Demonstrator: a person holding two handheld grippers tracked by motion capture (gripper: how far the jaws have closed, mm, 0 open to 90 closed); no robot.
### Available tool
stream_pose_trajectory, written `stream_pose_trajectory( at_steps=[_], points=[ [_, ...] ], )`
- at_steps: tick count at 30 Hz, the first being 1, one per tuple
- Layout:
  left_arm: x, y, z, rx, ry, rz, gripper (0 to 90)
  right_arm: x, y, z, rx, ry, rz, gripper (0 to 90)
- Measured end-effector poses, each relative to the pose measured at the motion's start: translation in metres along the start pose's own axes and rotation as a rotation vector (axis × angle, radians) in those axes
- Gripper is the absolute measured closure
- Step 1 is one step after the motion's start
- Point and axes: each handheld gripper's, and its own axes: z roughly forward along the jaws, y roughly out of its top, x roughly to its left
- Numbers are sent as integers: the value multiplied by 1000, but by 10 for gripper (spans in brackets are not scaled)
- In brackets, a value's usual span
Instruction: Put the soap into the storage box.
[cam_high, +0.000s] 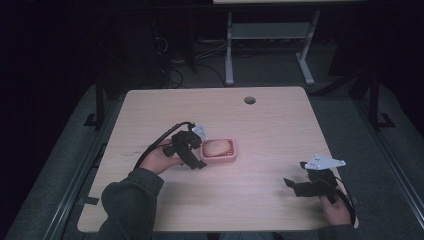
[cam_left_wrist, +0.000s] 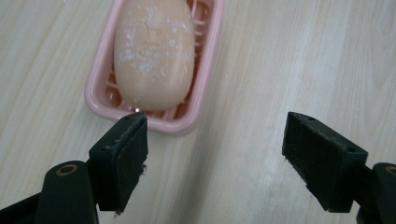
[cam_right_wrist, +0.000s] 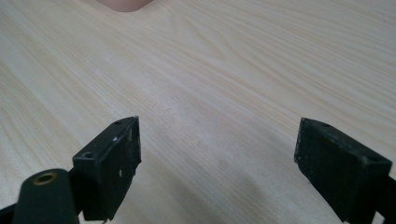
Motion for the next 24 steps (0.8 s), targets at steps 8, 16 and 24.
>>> stream_pose_trajectory(
  at_steps=[8,16,24],
  points=[
    [-5,-9,-1,-12,5,-1,222,0,0,0,1,-3,0,141],
    [-10,-23,-2,-7,6,-18,222,0,0,0,1,-6,1,141],
    [-14,-35,-4,-13,9,-24,222,0,0,1,6,-7,2,141]
  ],
)
